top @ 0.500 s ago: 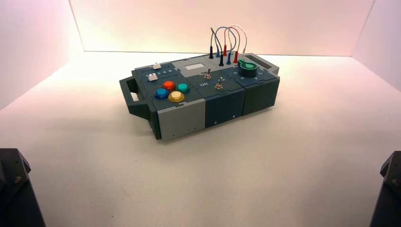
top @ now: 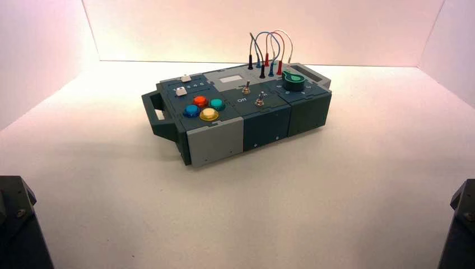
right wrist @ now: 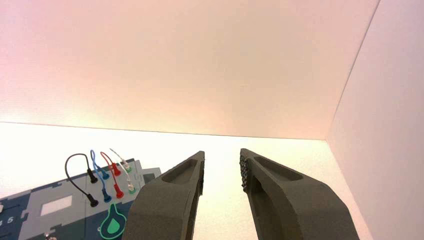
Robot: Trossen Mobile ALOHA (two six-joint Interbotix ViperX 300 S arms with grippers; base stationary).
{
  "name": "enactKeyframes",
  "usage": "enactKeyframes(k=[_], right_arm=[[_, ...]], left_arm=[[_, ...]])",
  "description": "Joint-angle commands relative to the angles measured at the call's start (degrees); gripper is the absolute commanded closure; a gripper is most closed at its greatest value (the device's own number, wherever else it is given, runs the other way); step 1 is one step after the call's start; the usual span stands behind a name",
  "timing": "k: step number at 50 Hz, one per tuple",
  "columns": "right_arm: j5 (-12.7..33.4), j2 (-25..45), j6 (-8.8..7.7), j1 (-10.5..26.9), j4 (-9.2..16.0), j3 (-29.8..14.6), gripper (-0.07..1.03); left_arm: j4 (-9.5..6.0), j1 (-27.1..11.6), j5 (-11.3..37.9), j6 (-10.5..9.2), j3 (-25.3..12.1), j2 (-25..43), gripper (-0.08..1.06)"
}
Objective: Move the top slider to position 4.
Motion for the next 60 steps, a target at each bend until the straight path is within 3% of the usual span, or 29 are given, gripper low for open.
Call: enactKeyframes(k=[1,17,24,34,39,42,43,47,52,54,60], right_arm=[[0.9,0.6,0.09,0.3,0.2,-1.6,0.57],[11.8,1.4,0.09,2.4,1.0,-6.0,0.57],[16.7,2.7,0.00,7.5,1.8,-7.7,0.57],[20.7,4.6,-0.18,13.4,2.6,-9.3,0.68],[24.2,5.5,-0.35,15.9,2.6,-10.5,0.69],[26.8,6.1,-0.79,17.5,2.6,-11.2,0.73],[29.6,6.6,-2.02,19.2,2.6,-11.9,0.76],[31.9,7.2,-3.78,20.3,3.0,-12.5,0.80],[33.9,7.6,-6.50,20.3,4.5,-12.9,0.84],[35.1,7.6,-8.79,20.3,6.1,-13.0,0.89],[35.4,7.7,-12.48,20.3,9.8,-13.1,0.97]], left_arm=[[0.26,0.2,3.3,0.26,-2.8,0.2,1.01],[0.18,-0.5,20.5,0.26,-11.3,4.3,1.01],[0.18,-3.1,28.7,0.62,-15.6,8.1,1.01],[0.00,-7.5,40.6,2.02,-21.6,15.1,1.01],[0.09,-8.6,43.7,2.29,-23.4,18.3,1.01],[0.00,-8.9,44.8,3.43,-24.4,20.7,1.01],[0.00,-9.1,45.2,4.92,-24.9,22.6,1.01],[0.00,-9.1,45.2,5.80,-25.1,24.3,1.01],[-0.09,-9.2,45.3,5.89,-25.4,25.8,1.01],[-0.26,-9.3,45.4,5.89,-25.6,26.5,1.01],[-0.35,-9.8,45.6,5.89,-26.4,28.7,1.01]])
